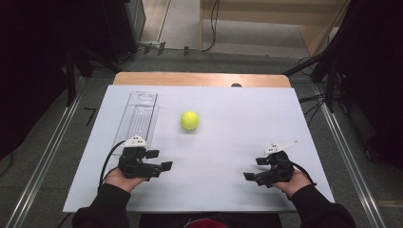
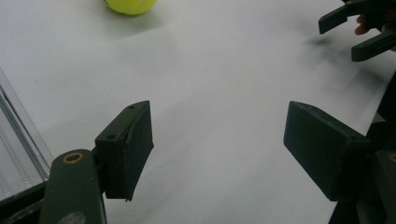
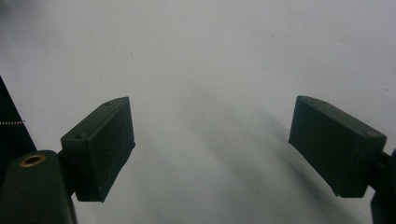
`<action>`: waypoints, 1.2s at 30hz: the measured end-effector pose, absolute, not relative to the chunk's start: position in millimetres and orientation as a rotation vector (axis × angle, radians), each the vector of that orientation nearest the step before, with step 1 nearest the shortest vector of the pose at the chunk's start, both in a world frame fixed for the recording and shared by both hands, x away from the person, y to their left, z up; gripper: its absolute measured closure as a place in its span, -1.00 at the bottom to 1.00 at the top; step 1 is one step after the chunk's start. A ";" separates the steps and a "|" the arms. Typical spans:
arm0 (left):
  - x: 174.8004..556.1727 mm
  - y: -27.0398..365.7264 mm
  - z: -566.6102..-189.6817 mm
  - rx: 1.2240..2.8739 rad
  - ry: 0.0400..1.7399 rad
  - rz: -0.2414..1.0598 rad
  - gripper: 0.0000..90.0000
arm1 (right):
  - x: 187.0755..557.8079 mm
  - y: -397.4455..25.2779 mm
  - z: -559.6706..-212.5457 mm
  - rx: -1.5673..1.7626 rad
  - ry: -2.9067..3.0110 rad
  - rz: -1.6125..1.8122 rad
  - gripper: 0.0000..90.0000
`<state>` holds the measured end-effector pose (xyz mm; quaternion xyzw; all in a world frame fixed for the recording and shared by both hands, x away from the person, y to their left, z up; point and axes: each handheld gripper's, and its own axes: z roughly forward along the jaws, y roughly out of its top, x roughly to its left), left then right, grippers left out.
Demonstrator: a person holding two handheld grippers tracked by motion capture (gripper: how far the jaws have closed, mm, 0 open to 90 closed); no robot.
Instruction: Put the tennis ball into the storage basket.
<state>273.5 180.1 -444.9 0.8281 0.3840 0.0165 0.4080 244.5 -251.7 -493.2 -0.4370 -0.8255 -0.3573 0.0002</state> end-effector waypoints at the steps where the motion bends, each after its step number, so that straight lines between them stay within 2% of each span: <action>1: 273.9 179.1 -444.5 2.082 0.967 0.041 -0.45 | 244.5 -251.7 -493.2 -1.372 -2.593 -1.124 -0.73; 4: 275.7 176.3 -443.7 2.085 0.964 0.038 -0.45 | 244.7 -252.0 -493.2 -1.369 -2.596 -1.124 -0.73; 7: 280.3 173.5 -443.0 2.074 0.943 -0.014 -0.72 | 244.4 -251.8 -493.1 -1.369 -2.596 -1.125 -0.73; 9: 281.8 170.3 -442.1 2.079 0.943 -0.015 -0.95 | 244.2 -251.7 -493.1 -1.369 -2.595 -1.124 -0.73; 10: 281.6 168.7 -441.7 2.088 0.940 -0.003 -1.00 | 244.4 -251.8 -493.0 -1.368 -2.598 -1.127 -0.73; 36: 300.4 148.9 -440.3 2.108 0.930 0.022 -1.00 | 243.8 -251.2 -492.6 -1.373 -2.595 -1.123 -0.73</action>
